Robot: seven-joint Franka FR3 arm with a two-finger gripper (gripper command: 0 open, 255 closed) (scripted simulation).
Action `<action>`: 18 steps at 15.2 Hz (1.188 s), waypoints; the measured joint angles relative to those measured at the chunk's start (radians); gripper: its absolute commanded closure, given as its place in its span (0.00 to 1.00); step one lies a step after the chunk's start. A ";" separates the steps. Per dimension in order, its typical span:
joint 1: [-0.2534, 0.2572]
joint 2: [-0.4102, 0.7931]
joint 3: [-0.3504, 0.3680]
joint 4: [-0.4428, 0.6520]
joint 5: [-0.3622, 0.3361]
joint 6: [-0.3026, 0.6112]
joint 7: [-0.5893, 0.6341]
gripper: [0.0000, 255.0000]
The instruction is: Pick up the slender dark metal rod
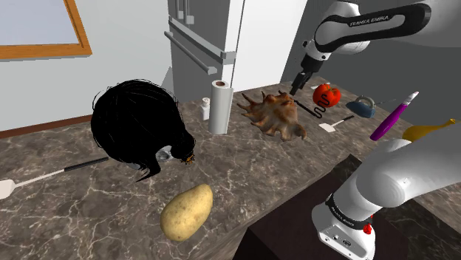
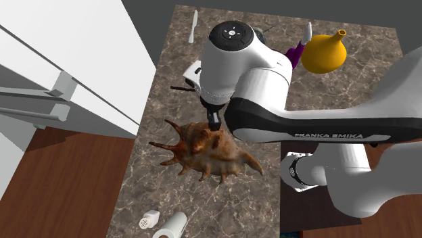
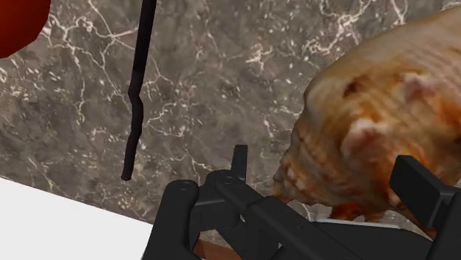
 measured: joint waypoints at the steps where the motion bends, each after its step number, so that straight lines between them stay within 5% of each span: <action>1: -0.003 0.027 -0.020 0.009 0.004 0.018 -0.023 0.00; 11: -0.013 0.390 -0.197 0.194 0.187 0.159 -0.301 0.00; 18: -0.060 0.567 -0.221 0.281 0.331 0.204 -0.450 0.00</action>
